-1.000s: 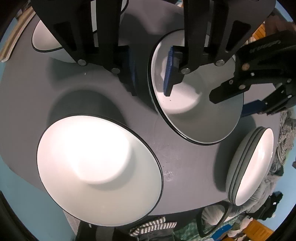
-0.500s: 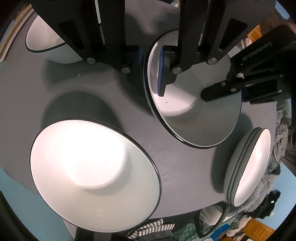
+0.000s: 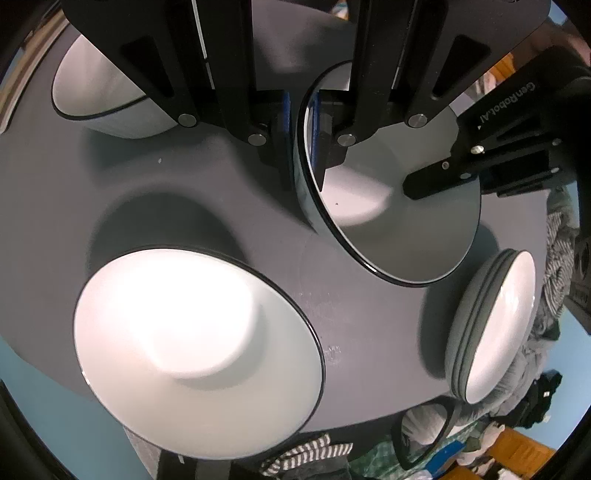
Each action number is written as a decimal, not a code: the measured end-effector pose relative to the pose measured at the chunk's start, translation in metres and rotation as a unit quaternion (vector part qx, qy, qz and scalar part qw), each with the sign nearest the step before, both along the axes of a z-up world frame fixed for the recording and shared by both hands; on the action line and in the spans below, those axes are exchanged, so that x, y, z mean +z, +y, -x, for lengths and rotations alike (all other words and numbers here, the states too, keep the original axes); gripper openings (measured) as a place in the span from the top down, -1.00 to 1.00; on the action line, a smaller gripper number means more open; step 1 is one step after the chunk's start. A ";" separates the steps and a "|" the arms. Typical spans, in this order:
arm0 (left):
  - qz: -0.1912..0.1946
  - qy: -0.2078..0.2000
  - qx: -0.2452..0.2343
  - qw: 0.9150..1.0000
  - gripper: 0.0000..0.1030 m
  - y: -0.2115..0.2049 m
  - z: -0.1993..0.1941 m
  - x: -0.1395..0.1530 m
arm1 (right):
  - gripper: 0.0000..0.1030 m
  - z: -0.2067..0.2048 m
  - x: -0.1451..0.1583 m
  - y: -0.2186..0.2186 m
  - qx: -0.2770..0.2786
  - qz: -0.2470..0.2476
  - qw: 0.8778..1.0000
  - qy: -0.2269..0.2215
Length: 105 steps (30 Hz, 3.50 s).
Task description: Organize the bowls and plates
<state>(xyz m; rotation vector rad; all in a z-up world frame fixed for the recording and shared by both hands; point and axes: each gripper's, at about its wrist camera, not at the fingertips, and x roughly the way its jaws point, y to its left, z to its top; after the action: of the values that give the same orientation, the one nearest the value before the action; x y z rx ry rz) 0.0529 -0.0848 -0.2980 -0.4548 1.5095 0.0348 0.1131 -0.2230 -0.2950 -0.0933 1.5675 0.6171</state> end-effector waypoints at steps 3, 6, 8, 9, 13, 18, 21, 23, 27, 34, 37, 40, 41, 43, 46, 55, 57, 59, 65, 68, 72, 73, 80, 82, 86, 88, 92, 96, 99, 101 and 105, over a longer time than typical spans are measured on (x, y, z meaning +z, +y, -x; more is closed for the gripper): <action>0.001 -0.006 -0.001 1.000 0.88 0.003 0.002 0.009 | 0.85 -0.010 0.002 -0.005 -0.003 0.000 1.000 -0.003; -0.002 -0.012 -0.004 1.000 0.88 0.006 0.000 0.022 | 0.85 -0.008 0.010 -0.005 -0.005 -0.001 1.000 -0.008; -0.006 -0.018 -0.011 1.000 0.87 0.006 -0.002 0.032 | 0.86 -0.006 0.016 -0.007 -0.006 -0.001 1.000 -0.011; -0.008 -0.020 -0.014 1.000 0.87 0.007 -0.002 0.036 | 0.86 -0.006 0.020 -0.007 -0.007 -0.002 1.000 -0.013; -0.010 -0.033 -0.025 0.999 0.88 0.009 -0.006 0.053 | 0.86 -0.001 0.031 -0.007 -0.010 -0.003 1.000 -0.023; -0.009 -0.045 -0.034 0.998 0.88 0.003 -0.015 0.066 | 0.86 -0.004 0.054 -0.011 -0.022 -0.005 0.999 -0.033; -0.007 -0.051 -0.040 0.998 0.88 -0.004 -0.023 0.063 | 0.86 -0.015 0.063 -0.009 -0.026 -0.002 0.999 -0.040; -0.005 -0.056 -0.044 0.997 0.88 -0.006 -0.031 0.064 | 0.86 -0.022 0.066 -0.013 -0.029 0.000 0.999 -0.044; -0.008 -0.066 -0.059 0.996 0.87 -0.007 -0.050 0.072 | 0.86 -0.036 0.072 -0.019 -0.032 0.004 0.998 -0.054; -0.012 -0.068 -0.080 0.994 0.87 -0.018 -0.080 0.071 | 0.86 -0.062 0.072 -0.031 -0.046 0.011 0.997 -0.057; -0.017 -0.065 -0.089 0.994 0.87 -0.025 -0.093 0.069 | 0.86 -0.072 0.068 -0.035 -0.052 0.015 0.997 -0.052; -0.025 -0.061 -0.102 0.993 0.87 -0.034 -0.103 0.065 | 0.86 -0.081 0.062 -0.039 -0.059 0.016 0.997 -0.042; -0.027 -0.060 -0.106 0.992 0.87 -0.036 -0.106 0.063 | 0.86 -0.084 0.061 -0.041 -0.060 0.017 0.997 -0.039; -0.030 -0.055 -0.115 0.991 0.87 -0.041 -0.111 0.058 | 0.86 -0.089 0.056 -0.043 -0.064 0.016 0.997 -0.030; -0.033 -0.043 -0.122 0.991 0.87 -0.045 -0.116 0.050 | 0.86 -0.097 0.049 -0.046 -0.066 0.021 0.997 -0.020; -0.027 -0.022 -0.116 0.993 0.87 -0.044 -0.121 0.034 | 0.86 -0.106 0.033 -0.044 -0.058 0.037 0.998 -0.003; -0.026 -0.021 -0.117 0.993 0.87 -0.045 -0.121 0.031 | 0.86 -0.107 0.031 -0.045 -0.059 0.036 0.998 0.002; -0.029 -0.020 -0.121 0.992 0.87 -0.046 -0.121 0.030 | 0.86 -0.108 0.030 -0.047 -0.060 0.036 0.998 0.004; -0.026 -0.017 -0.130 0.991 0.87 -0.046 -0.126 0.029 | 0.84 -0.113 0.029 -0.049 -0.063 0.029 0.997 0.016; -0.021 -0.014 -0.131 0.991 0.87 -0.044 -0.128 0.028 | 0.81 -0.116 0.029 -0.049 -0.065 0.031 0.997 0.024; -0.018 -0.010 -0.127 0.992 0.87 -0.044 -0.129 0.027 | 0.60 -0.117 0.029 -0.046 -0.069 0.031 0.996 0.039; -0.018 -0.007 -0.127 0.992 0.84 -0.043 -0.129 0.026 | 0.52 -0.118 0.030 -0.045 -0.069 0.030 0.996 0.043; -0.006 0.004 -0.130 0.991 0.69 -0.045 -0.129 0.029 | 0.35 -0.118 0.033 -0.038 -0.066 0.043 0.996 0.052; -0.005 0.007 -0.126 0.992 0.67 -0.045 -0.129 0.032 | 0.33 -0.120 0.034 -0.037 -0.068 0.048 0.995 0.052; -0.010 0.002 -0.123 0.992 0.60 -0.043 -0.132 0.039 | 0.16 -0.123 0.038 -0.036 -0.068 0.064 0.995 0.036; -0.035 -0.004 -0.134 0.990 0.34 -0.044 -0.132 0.043 | 0.16 -0.124 0.037 -0.037 -0.070 0.060 0.995 0.038; -0.067 -0.021 -0.137 0.988 0.06 -0.039 -0.129 0.049 | 0.16 -0.124 0.039 -0.039 -0.073 0.065 0.995 0.026; -0.075 -0.033 -0.129 0.988 0.00 -0.036 -0.121 0.060 | -0.10 -0.118 0.050 -0.040 -0.074 0.063 0.995 -0.001; -0.087 -0.051 -0.125 0.987 -0.12 -0.035 -0.113 0.072 | -0.18 -0.113 0.061 -0.040 -0.076 0.071 0.994 -0.026; -0.092 -0.066 -0.127 0.985 -0.21 -0.036 -0.106 0.083 | -0.19 -0.109 0.071 -0.042 -0.081 0.070 0.994 -0.037; -0.110 -0.089 -0.128 0.982 -0.22 -0.036 -0.097 0.102 | -0.22 -0.103 0.092 -0.047 -0.094 0.073 0.991 -0.067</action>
<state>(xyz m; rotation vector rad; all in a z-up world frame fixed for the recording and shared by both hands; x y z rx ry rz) 0.1500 -0.1207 -0.1960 -0.0826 1.3596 -0.0396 0.2159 -0.2697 -0.2035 -0.0938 1.4689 0.3397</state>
